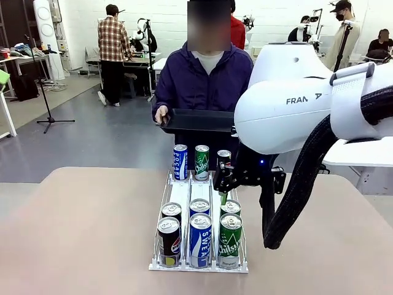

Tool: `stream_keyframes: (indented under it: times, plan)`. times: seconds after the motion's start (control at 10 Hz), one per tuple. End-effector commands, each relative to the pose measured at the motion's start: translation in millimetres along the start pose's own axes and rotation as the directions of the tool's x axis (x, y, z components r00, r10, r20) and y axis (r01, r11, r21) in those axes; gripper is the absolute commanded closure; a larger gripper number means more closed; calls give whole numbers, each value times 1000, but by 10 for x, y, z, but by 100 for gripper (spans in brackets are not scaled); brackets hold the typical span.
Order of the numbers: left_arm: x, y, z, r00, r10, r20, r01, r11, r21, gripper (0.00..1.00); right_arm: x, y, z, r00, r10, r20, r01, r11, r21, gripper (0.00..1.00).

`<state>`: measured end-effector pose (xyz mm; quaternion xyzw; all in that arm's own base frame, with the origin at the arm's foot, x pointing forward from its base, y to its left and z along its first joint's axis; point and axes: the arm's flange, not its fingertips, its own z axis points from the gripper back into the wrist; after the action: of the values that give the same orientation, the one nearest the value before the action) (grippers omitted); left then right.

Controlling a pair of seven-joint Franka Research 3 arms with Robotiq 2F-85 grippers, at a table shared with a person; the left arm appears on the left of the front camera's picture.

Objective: Retrieve and hand over the desired beverage to the person.
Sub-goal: Pick up a can of the same type that the person held from the Automatic Can Dispenser.

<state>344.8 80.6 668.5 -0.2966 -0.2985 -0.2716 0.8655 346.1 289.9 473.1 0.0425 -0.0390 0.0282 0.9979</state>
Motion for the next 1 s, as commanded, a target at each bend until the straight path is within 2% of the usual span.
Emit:
stream_keyframes:
  times: [0.0,0.9]
  plan:
    - [0,14,19,1000,-20,12,20,1000,-21,0,-43,30,-97,999,-32,-38,32,999,-7,0]
    - [0,14,19,1000,-20,12,20,1000,-21,0,-164,186,-337,987,-123,-99,122,992,-12,0]
